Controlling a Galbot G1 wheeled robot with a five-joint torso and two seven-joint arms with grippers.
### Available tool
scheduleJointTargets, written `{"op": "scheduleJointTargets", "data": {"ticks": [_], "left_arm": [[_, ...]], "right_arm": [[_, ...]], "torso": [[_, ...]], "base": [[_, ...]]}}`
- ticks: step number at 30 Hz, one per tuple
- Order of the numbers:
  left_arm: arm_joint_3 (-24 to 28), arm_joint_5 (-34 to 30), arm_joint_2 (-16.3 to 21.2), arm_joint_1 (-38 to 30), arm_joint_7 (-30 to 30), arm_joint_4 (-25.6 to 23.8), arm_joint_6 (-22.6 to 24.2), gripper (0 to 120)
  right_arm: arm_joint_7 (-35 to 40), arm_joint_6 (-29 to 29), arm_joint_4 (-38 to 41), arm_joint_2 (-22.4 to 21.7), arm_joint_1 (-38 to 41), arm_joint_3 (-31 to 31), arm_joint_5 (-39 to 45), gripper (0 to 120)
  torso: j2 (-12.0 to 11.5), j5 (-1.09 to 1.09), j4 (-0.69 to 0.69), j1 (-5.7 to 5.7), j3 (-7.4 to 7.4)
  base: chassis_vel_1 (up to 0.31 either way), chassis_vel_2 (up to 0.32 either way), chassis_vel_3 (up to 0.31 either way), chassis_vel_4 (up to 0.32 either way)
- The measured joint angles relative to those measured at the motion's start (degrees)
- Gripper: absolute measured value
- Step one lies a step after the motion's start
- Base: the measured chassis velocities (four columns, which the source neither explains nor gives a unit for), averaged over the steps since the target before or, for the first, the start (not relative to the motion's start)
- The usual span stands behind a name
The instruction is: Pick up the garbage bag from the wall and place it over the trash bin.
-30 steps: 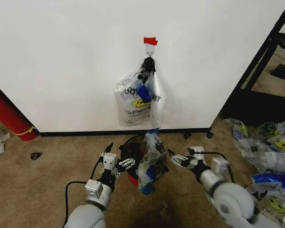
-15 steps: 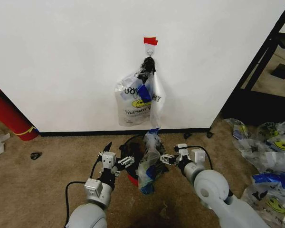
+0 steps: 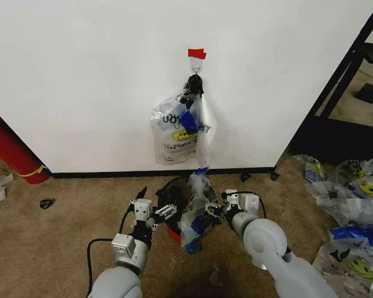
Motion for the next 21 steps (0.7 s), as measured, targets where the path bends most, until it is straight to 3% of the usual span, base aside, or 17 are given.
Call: {"op": "scheduleJointTargets", "data": {"ticks": [3,5,8,11,14,16,21], "left_arm": [[0.06,-0.40,-0.25,-0.05,-0.23,-0.01,0.08,100],[0.06,-0.60,-0.26,-0.06,-0.27,-0.08,0.14,100],[0.08,-0.84,-0.30,-0.06,-0.32,-0.17,0.24,100],[0.14,-1.05,-0.56,-0.04,-0.47,-0.37,0.35,100],[0.19,-1.11,-0.69,0.02,-0.52,-0.45,0.40,100],[0.25,-1.28,-0.80,0.12,-0.56,-0.59,0.52,100],[0.29,-1.88,-0.71,0.05,-0.58,-0.68,0.76,100]], "right_arm": [[0.22,0.02,-0.04,0.28,-0.70,0.17,-0.02,47],[0.23,0.06,-0.27,0.34,-0.70,0.16,0.01,47],[0.24,0.08,-0.69,0.43,-0.61,0.13,0.10,37],[0.40,0.13,-1.09,0.50,-0.26,0.04,0.18,20],[0.46,0.15,-1.08,0.48,-0.18,0.05,0.30,15],[0.62,0.15,-1.00,0.36,-0.15,0.13,0.57,3],[0.67,0.13,-0.94,0.29,0.03,0.17,1.04,1]], "torso": [[0.01,0.00,0.00,0.00,0.00],[0.01,0.00,0.00,0.00,0.00],[0.01,0.00,0.00,0.00,0.00],[0.01,0.00,0.00,0.00,0.00],[0.01,0.00,0.00,0.00,0.00],[0.01,0.00,0.00,0.00,0.00],[0.01,0.00,0.00,0.00,0.00]], "base": [[0.000,0.000,0.000,0.000],[0.000,0.000,0.000,0.000],[0.000,0.000,0.000,0.000],[0.000,0.000,0.000,0.000],[0.000,0.000,0.000,0.000],[0.000,0.000,0.000,0.000],[0.000,0.000,0.000,0.000]]}}
